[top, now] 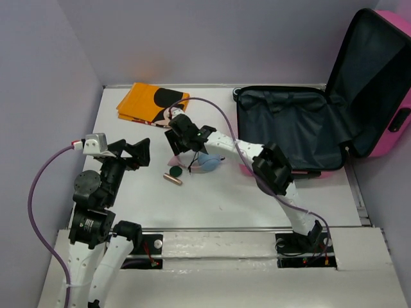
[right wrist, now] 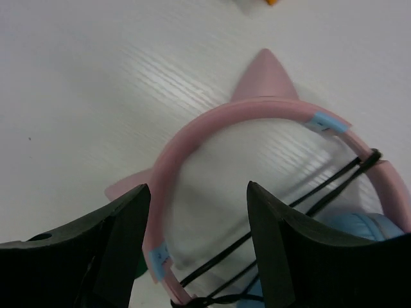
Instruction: Pack the luggage
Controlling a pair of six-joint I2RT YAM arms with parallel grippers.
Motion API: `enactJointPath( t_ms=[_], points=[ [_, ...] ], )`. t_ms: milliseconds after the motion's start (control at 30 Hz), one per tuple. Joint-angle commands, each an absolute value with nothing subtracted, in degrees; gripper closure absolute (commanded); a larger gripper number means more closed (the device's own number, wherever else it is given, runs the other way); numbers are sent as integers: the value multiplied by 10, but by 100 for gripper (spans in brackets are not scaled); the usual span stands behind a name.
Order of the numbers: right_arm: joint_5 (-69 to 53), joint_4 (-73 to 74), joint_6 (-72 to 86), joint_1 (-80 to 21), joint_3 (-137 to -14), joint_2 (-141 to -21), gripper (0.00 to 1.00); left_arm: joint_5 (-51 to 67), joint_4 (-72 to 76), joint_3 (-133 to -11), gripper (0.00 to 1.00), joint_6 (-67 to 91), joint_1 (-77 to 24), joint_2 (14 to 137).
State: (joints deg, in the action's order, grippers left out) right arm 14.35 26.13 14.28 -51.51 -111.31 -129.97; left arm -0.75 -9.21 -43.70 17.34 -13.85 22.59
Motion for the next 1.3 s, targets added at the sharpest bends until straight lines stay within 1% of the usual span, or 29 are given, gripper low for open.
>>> enactJointPath(
  t_ms=[0,133,233,400,433,500,533,567,600,633,700,733,800,833,867,900,1000,1033,1167,1267],
  points=[
    [136,272,158,-541,-1173,-1325,33,-10,-59,-434,1,166,-148,219],
    [134,272,166,-541,-1193,-1360,33,-18,-62,-434,1,166,-151,216],
    [131,273,173,-546,-1222,-1389,39,-18,-64,-436,1,163,-154,215],
    [173,274,177,-546,-1274,-1438,51,-3,-60,-434,1,162,-157,214],
    [182,277,177,-546,-1282,-1450,56,-3,-60,-434,1,162,-158,214],
    [214,277,175,-546,-1297,-1456,62,-3,-61,-434,1,161,-159,213],
    [228,277,174,-546,-1300,-1457,73,-3,-60,-434,1,161,-159,212],
    [242,278,172,-546,-1303,-1455,80,-3,-60,-434,1,161,-160,213],
    [264,277,173,-546,-1304,-1451,85,-3,-60,-434,1,161,-160,213],
    [272,269,172,-546,-1301,-1432,89,-3,-61,-434,1,161,-160,212],
    [286,234,165,-546,-1264,-1399,93,-3,-60,-434,1,161,-161,212],
    [291,219,163,-546,-1246,-1377,93,-3,-60,-434,1,161,-161,213],
    [304,171,158,-546,-1203,-1297,93,-4,-62,-434,1,160,-161,212],
    [309,150,147,-546,-1150,-1265,93,-5,-62,-435,1,158,-161,212],
    [316,110,140,-546,-1120,-1199,93,-9,-63,-435,1,157,-161,213],
    [321,93,135,-546,-1063,-1166,93,-10,-62,-435,1,157,-161,212],
    [351,44,110,-546,-987,-1070,93,-10,-63,-435,1,157,-161,213],
    [363,38,95,-546,-946,-1015,93,-9,-63,-435,1,157,-161,214],
    [369,33,76,-506,-866,-915,93,-6,-60,-434,1,158,-161,212],
    [333,47,72,-441,-803,-868,93,-9,-60,-433,1,157,-161,211]
  ],
)
